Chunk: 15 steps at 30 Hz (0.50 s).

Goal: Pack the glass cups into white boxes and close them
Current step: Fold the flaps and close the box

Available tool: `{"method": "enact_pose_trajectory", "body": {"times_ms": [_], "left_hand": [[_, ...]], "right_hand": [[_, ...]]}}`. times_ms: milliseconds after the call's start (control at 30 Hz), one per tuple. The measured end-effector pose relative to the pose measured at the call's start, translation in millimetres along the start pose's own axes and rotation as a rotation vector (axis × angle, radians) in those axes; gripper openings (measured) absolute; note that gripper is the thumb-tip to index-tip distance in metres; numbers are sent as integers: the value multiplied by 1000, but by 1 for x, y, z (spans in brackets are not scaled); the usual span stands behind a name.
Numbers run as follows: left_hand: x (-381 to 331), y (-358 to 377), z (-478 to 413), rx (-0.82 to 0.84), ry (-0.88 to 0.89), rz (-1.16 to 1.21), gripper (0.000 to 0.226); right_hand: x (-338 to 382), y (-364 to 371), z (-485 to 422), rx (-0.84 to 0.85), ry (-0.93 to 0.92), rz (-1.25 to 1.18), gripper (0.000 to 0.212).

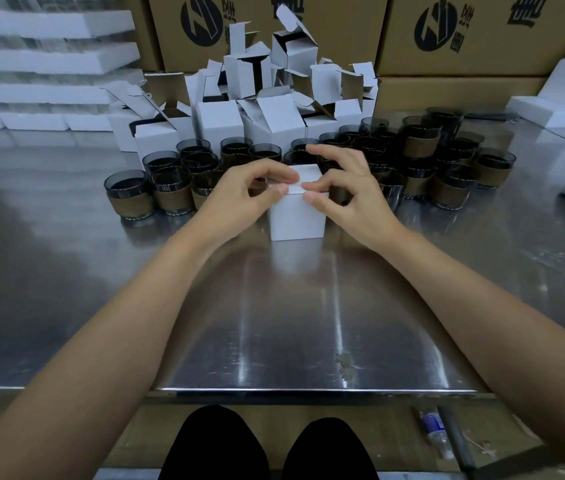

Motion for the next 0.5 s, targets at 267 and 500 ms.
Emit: {"method": "enact_pose_trajectory", "body": {"times_ms": [267, 500], "left_hand": [[50, 5, 1, -176, -417, 375, 59], [48, 10, 2, -41, -362, 206, 59]], "right_hand": [[-15, -7, 9, -83, 30, -189, 16], [-16, -8, 7, -81, 35, -220, 14]]}}
Point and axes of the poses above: each hand's wrist, its own z-axis away from the middle knuckle, its own y-axis out of the palm, x = y × z, the point moved 10 cm from there along -z, towards the middle knuckle, and after that the axes turned 10 degrees about x, right-handed, at the moved point
